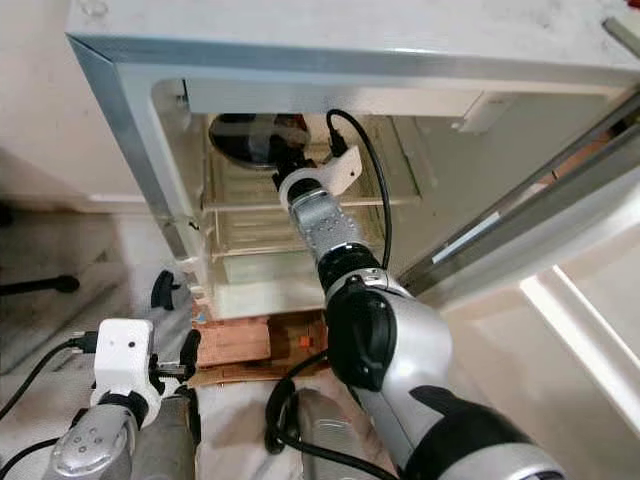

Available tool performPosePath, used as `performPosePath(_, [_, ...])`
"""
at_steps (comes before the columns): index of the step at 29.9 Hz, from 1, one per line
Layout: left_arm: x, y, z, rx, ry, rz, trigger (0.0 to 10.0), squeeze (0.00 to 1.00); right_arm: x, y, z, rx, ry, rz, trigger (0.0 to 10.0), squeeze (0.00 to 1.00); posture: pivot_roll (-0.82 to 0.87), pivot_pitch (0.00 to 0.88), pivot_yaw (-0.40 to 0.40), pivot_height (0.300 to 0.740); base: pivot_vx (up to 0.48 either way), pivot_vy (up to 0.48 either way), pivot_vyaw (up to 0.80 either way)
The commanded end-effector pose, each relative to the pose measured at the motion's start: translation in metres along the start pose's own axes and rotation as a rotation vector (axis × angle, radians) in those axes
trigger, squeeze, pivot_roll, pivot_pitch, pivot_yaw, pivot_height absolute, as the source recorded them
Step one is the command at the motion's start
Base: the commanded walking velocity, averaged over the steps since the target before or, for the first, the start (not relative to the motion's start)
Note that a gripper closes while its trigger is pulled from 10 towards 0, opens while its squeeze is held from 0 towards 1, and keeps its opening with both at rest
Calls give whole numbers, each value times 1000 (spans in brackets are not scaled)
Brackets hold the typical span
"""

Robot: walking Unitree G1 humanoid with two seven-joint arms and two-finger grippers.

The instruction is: Restocking fridge

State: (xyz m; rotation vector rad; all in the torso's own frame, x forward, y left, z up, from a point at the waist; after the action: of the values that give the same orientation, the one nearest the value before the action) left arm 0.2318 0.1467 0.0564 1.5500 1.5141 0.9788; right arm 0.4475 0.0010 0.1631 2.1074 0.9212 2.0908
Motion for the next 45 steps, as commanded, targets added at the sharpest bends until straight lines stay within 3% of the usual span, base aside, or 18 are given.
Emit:
performPosePath(1, [1,-7,1,22,4,12,10000,0,4,-74,-6,159,21,26,10000,1000,299,228,-201,740,0,0,0])
performPosePath(5, [5,-1,9,-1,10,39,10000,0,-25,-61,-13,176,3,-89,10000,1000,288,196,-184,740,0,0,0])
performPosePath(12, [9,9,22,-29,9,63,10000,0,-49,-49,-22,198,29,-198,10000,1000,264,154,-162,740,0,0,0])
performPosePath(16, [10,16,35,-56,-13,81,10000,0,-71,-35,-35,214,75,-381,10000,1000,225,107,-128,740,0,0,0])
performPosePath(21, [6,26,40,-103,-38,78,10000,0,-79,-22,-51,167,132,-533,10000,1000,203,73,-102,740,0,0,0])
performPosePath(23, [5,27,41,-113,-43,62,10000,0,-84,-19,-63,158,145,-634,10000,1000,196,64,-95,740,0,0,0])
performPosePath(24, [5,24,42,-103,-45,64,10000,0,-91,-20,-69,163,139,-691,10000,0,187,51,-86,740,0,0,0])
performPosePath(26, [5,19,45,-90,-45,71,10000,0,-99,-19,-80,153,123,-765,10000,0,179,37,-78,740,0,0,0])
performPosePath(27, [3,18,49,-83,-51,71,10000,0,-110,-12,-90,126,68,-760,10000,0,169,25,-70,740,0,0,0])
performPosePath(32, [1,28,56,-125,-49,89,10000,0,-123,-3,-107,91,-10,-858,10000,0,155,7,-60,740,0,0,0])
performPosePath(38, [6,36,62,-149,-28,68,10000,0,-129,8,-114,56,-74,-886,10000,0,143,0,-53,740,-260,0,0])
performPosePath(40, [4,35,64,-146,-32,83,10000,0,-135,7,-118,87,-93,-931,10000,0,143,0,-52,740,-281,0,0])
performPosePath(45, [-2,35,68,-145,-56,97,10000,0,-135,2,-117,109,-89,-928,10000,0,138,0,-48,740,-299,0,0])
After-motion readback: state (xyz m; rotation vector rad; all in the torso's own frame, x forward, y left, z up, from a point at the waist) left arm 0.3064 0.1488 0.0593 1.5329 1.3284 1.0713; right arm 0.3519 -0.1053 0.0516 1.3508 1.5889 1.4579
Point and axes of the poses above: a point about 5 cm out from each wrist's last joint towards the gripper, its own z axis pointing out of the wrist towards the gripper, its own y axis along the axis of the wrist's last joint, x = y × z, the point moved 6 cm from there along z, pointing out of the wrist towards the gripper, and after that the axes turned 3 degrees about -z, right-handed, at the moved point
